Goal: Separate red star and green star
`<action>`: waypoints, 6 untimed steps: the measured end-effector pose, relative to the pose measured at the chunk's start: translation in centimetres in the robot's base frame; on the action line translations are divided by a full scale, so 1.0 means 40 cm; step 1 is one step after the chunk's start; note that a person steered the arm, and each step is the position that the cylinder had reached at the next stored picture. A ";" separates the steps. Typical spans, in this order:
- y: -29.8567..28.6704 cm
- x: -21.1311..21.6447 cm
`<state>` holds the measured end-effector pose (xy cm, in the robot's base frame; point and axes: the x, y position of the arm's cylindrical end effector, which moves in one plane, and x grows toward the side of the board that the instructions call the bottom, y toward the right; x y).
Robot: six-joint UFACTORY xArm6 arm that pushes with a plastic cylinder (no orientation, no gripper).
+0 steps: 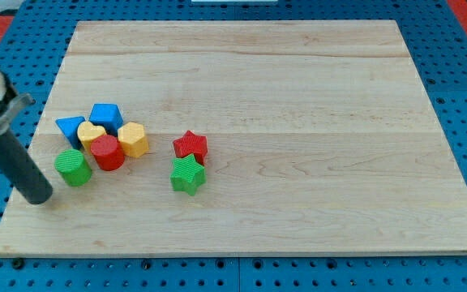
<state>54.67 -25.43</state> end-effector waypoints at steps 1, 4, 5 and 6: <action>0.083 -0.042; 0.201 -0.011; 0.368 0.148; 0.645 0.122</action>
